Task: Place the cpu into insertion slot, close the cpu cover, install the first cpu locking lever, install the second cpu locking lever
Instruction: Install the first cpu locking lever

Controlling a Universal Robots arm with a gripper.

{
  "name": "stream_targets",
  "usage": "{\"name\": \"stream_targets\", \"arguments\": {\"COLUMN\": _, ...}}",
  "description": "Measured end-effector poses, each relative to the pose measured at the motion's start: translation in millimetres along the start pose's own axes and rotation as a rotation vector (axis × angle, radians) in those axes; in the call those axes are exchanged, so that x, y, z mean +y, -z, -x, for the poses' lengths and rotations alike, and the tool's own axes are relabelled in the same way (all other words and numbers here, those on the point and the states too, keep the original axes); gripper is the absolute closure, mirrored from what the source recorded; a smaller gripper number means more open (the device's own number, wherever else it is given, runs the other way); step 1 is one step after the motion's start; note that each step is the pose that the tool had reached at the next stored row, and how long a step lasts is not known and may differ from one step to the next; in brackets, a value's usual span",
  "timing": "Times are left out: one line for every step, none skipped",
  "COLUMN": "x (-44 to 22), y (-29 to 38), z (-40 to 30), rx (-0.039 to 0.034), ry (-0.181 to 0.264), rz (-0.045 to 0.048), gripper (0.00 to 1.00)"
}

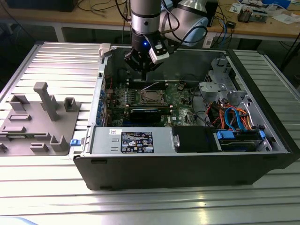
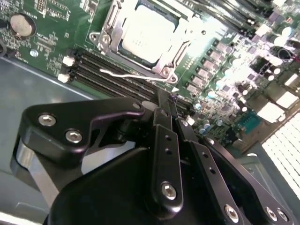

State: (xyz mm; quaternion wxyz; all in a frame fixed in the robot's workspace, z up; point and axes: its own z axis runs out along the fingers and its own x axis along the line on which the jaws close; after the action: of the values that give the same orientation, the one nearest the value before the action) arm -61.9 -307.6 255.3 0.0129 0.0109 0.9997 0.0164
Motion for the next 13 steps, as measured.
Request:
{"name": "stream_targets", "arguments": {"x": 0.0, "y": -0.8, "z": 0.9, "rx": 0.0001, "ry": 0.0, "rz": 0.0026, "gripper": 0.89}}
{"name": "stream_targets", "arguments": {"x": -0.1, "y": -1.6, "z": 1.4, "rx": 0.0002, "ry": 0.0, "rz": 0.0044, "gripper": 0.89}}
{"name": "stream_targets", "arguments": {"x": -0.1, "y": -1.6, "z": 1.4, "rx": 0.0003, "ry": 0.0, "rz": 0.0043, "gripper": 0.89}}
{"name": "stream_targets", "arguments": {"x": 0.0, "y": -1.7, "z": 1.4, "rx": 0.0002, "ry": 0.0, "rz": 0.0045, "gripper": 0.89}}
{"name": "stream_targets", "arguments": {"x": 0.0, "y": -1.8, "z": 1.4, "rx": 0.0002, "ry": 0.0, "rz": 0.0045, "gripper": 0.89}}
{"name": "stream_targets", "arguments": {"x": -0.1, "y": -1.8, "z": 1.4, "rx": 0.0002, "ry": 0.0, "rz": 0.0045, "gripper": 0.89}}
{"name": "stream_targets", "arguments": {"x": 0.0, "y": -1.8, "z": 1.4, "rx": 0.0002, "ry": 0.0, "rz": 0.0045, "gripper": 0.89}}
{"name": "stream_targets", "arguments": {"x": 0.0, "y": -1.8, "z": 1.4, "rx": 0.0002, "ry": 0.0, "rz": 0.0045, "gripper": 0.89}}
{"name": "stream_targets", "arguments": {"x": 0.0, "y": -1.9, "z": 1.4, "rx": 0.0002, "ry": 0.0, "rz": 0.0045, "gripper": 0.89}}
{"name": "stream_targets", "arguments": {"x": 0.0, "y": -1.9, "z": 1.4, "rx": 0.0002, "ry": 0.0, "rz": 0.0045, "gripper": 0.89}}
{"name": "stream_targets", "arguments": {"x": 0.0, "y": -1.9, "z": 1.4, "rx": 0.0002, "ry": 0.0, "rz": 0.0045, "gripper": 0.89}}
{"name": "stream_targets", "arguments": {"x": 0.0, "y": -1.9, "z": 1.4, "rx": 0.0002, "ry": 0.0, "rz": 0.0045, "gripper": 0.89}}
{"name": "stream_targets", "arguments": {"x": -0.1, "y": -2.0, "z": 1.4, "rx": 0.0, "ry": 0.0, "rz": 0.0047, "gripper": 0.89}}
